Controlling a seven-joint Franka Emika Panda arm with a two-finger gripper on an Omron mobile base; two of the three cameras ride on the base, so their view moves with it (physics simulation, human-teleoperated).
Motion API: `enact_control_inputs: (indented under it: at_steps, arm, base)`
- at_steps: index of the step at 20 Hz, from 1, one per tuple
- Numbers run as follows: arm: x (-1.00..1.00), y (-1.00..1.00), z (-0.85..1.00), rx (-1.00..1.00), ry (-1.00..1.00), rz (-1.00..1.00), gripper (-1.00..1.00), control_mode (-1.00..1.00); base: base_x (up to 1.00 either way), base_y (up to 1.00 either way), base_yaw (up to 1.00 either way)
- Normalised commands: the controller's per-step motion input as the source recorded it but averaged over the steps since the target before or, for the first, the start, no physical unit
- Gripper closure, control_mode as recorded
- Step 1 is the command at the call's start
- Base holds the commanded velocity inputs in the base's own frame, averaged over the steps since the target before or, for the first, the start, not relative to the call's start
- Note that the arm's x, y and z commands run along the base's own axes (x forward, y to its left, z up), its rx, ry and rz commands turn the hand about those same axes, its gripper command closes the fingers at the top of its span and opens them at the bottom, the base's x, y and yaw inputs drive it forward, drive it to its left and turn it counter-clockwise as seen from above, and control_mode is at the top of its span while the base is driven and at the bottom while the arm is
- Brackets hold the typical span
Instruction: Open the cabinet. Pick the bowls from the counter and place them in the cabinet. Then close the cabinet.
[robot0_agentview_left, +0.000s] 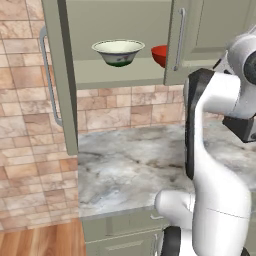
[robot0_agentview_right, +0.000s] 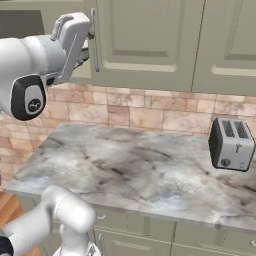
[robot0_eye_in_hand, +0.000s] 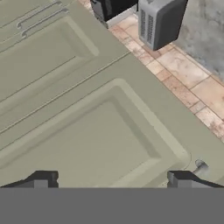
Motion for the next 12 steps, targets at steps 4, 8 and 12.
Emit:
enact_control_inputs:
  at_steps: [4, 8, 12]
  arm:
    - [-1.00, 0.60, -0.34, -0.06, -0.40, 0.06, -1.00, -1.00]
    - [-1.00, 0.13, 0.02, -0.01, -0.15, 0.03, -1.00, -1.00]
    - [-1.00, 0.40, 0.09, 0.00, 0.00, 0.04, -1.00, -1.00]
  base:
    - [0.00, 0.00, 0.00]
    - [0.00, 0.00, 0.00]
    - [0.00, 0.00, 0.00]
